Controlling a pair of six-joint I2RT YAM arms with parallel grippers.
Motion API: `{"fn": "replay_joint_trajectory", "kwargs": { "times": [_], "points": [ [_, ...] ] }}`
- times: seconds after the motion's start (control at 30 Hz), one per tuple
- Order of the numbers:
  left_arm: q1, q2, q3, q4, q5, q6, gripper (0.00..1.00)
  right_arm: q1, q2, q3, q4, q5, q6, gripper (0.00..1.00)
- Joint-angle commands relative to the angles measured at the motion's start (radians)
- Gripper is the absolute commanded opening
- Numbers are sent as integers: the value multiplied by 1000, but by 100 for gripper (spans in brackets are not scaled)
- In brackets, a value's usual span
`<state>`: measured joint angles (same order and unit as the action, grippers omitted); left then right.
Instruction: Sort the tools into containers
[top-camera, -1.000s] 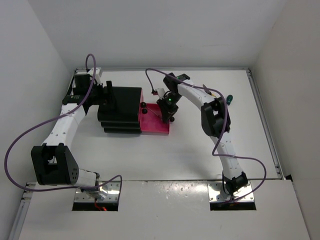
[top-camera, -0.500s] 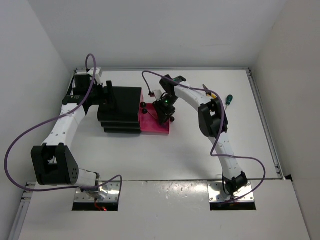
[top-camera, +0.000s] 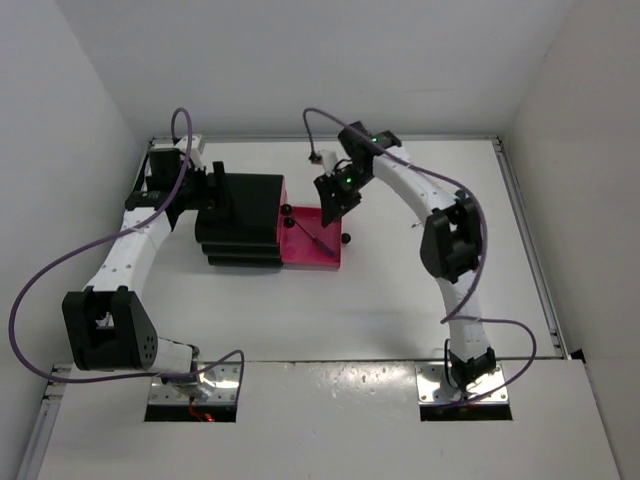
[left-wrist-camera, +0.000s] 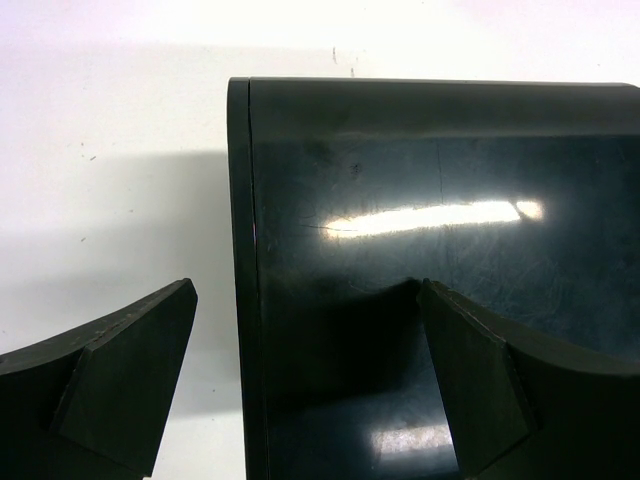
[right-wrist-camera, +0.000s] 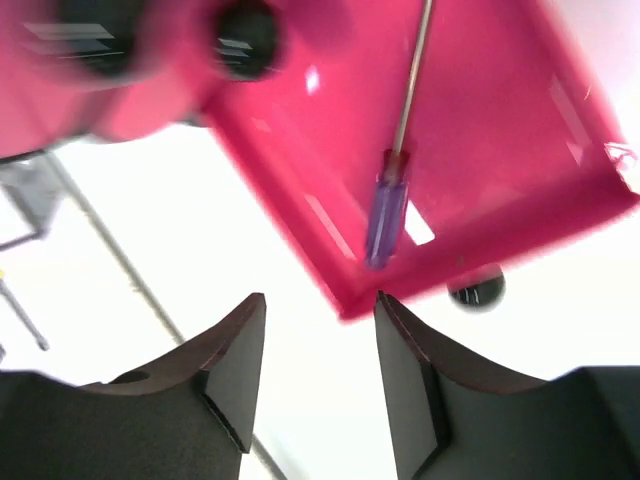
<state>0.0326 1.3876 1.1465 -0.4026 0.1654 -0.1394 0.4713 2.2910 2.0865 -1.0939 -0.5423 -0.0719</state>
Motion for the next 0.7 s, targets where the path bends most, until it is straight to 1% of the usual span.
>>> {"fn": "replay_joint_trajectory", "kwargs": {
  "times": [0.0,0.1,0.13,0.2,0.23,0.27,0.3,0.33,0.37,0.4,0.53,0.6,0.67],
  "points": [
    [1,24,-34,-68,-14,20,100,-59,-177,-9,14,-122,9,46],
    [1,24,-34,-68,-14,20,100,-134,-209,-116,37,-204,67,43],
    [1,24,-34,-68,-14,20,100,-190,-209,-206,46,-290,101,43],
    [1,24,-34,-68,-14,20,100,-244,-188,-302,33,-376,113,41],
    [1,24,-34,-68,-14,20,100,-284,-161,-331,20,-465,124,39],
    [1,24,-34,-68,-14,20,100,-302,-160,-365,46,-519,139,39],
    [1,24,-34,-68,-14,20,100,-315,-160,-449,93,-577,174,39],
    [1,24,-34,-68,-14,20,100,-336,-174,-492,150,-597,258,39],
    [1,24,-34,-68,-14,20,100,-345,-186,-526,228,-622,289,39],
    [1,24,-34,-68,-14,20,100,-346,-186,-555,238,-672,305,39],
    [1,24,-34,-68,-14,20,100,-376,-114,-528,207,-691,278,39],
    [1,24,-34,-68,-14,20,100,-376,-81,-516,207,-667,277,39],
    [1,24,-44,-68,-14,20,100,-385,-70,-516,242,-644,338,43]
  ]
}}
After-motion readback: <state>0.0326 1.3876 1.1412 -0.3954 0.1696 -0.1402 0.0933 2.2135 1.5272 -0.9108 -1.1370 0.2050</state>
